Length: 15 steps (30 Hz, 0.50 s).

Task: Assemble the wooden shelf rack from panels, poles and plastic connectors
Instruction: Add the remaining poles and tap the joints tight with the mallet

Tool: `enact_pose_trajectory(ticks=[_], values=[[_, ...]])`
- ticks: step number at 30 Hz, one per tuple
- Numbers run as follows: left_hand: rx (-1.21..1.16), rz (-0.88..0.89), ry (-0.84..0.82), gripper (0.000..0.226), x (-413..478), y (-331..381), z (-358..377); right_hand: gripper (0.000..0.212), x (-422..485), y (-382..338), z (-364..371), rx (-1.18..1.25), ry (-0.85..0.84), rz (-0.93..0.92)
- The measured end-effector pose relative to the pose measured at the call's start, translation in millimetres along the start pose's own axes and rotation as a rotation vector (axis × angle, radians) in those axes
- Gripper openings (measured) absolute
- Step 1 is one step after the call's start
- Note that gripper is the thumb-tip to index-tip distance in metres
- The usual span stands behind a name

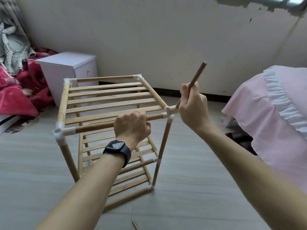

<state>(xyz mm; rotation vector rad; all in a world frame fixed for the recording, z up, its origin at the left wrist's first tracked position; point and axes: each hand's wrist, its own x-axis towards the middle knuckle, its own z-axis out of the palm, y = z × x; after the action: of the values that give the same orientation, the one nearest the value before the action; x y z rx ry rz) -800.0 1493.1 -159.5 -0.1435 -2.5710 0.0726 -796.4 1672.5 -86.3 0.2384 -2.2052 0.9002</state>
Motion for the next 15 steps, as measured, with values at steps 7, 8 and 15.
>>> enact_pose_trajectory(ticks=[7,8,15], values=[[-0.008,0.007,-0.011,0.023,-1.7,0.2,-0.5,0.026,-16.1,11.9,-37.2,0.506,-0.431,0.452],[-0.009,0.005,-0.012,0.023,-1.6,-0.2,-0.1,0.032,-24.4,14.9,-42.4,0.637,-0.503,0.539],[0.003,0.013,-0.006,0.024,-2.2,-0.3,0.1,0.036,-50.0,23.6,-65.0,0.588,-0.615,0.772]])
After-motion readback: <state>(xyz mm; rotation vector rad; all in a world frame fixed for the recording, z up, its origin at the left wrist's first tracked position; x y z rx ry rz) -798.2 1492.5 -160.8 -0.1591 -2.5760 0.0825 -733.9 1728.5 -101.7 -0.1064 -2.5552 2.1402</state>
